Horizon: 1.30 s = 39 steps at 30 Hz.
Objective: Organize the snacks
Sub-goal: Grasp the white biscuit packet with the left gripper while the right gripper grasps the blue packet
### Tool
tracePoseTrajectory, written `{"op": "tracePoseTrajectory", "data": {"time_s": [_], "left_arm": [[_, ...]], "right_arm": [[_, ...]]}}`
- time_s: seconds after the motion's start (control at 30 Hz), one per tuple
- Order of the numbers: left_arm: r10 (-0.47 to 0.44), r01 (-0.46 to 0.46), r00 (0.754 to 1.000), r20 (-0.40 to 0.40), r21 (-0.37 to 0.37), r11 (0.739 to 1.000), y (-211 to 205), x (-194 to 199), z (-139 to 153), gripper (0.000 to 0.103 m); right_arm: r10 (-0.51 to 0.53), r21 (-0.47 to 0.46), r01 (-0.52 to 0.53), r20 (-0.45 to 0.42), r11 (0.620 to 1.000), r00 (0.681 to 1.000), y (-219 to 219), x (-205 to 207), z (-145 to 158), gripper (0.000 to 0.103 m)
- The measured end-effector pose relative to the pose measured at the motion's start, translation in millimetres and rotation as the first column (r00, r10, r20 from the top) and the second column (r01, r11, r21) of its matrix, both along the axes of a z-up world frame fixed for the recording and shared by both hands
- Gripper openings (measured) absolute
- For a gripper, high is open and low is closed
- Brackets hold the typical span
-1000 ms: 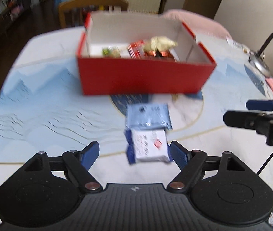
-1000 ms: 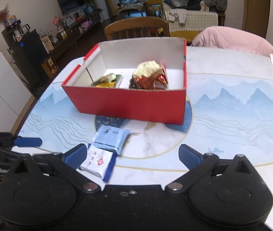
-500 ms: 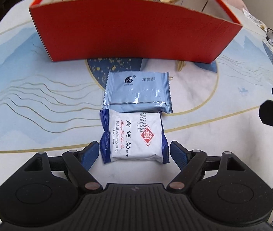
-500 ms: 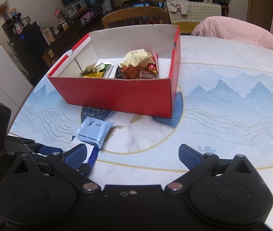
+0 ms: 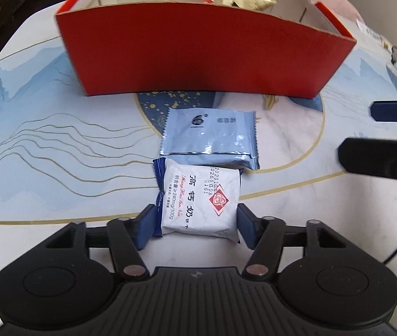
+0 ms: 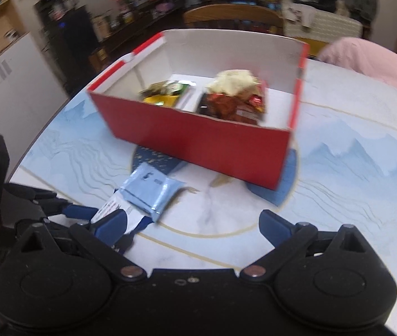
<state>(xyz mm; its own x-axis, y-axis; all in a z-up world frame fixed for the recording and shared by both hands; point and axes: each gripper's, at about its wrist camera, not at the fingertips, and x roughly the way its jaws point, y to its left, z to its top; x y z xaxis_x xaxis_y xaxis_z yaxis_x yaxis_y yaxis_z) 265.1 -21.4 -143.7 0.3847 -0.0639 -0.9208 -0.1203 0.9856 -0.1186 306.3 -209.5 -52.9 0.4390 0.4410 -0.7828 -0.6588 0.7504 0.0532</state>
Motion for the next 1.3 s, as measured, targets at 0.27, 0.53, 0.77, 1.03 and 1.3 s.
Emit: {"op": "tracePoseTrajectory", "data": {"time_s": [0.27, 0.53, 0.77, 1.03, 1.3], "left_arm": [[0.127, -0.126, 0.992, 0.003, -0.045, 0.991, 41, -25, 1, 0.058], [0.214, -0.213, 0.977, 0.016, -0.071, 0.974, 66, -48, 10, 0.058], [0.232, -0.229, 0.972, 0.032, -0.074, 0.971, 68, -59, 14, 0.058], [0.217, -0.214, 0.975, 0.049, -0.058, 0.975, 65, -58, 17, 0.058], [0.169, -0.166, 0.982, 0.089, -0.038, 0.985, 61, -60, 35, 0.058]], "right_arm": [[0.254, -0.089, -0.253, 0.003, 0.963, 0.967, 56, 10, -17, 0.098], [0.472, -0.252, -0.462, -0.022, 0.850, 0.881, 104, 18, -50, 0.092], [0.511, -0.308, -0.499, -0.048, 0.810, 0.858, 115, 25, -67, 0.075], [0.417, -0.272, -0.406, -0.020, 0.872, 0.909, 103, 18, -67, 0.046], [0.145, -0.150, -0.139, 0.031, 0.979, 0.989, 72, -8, -51, 0.046]]}}
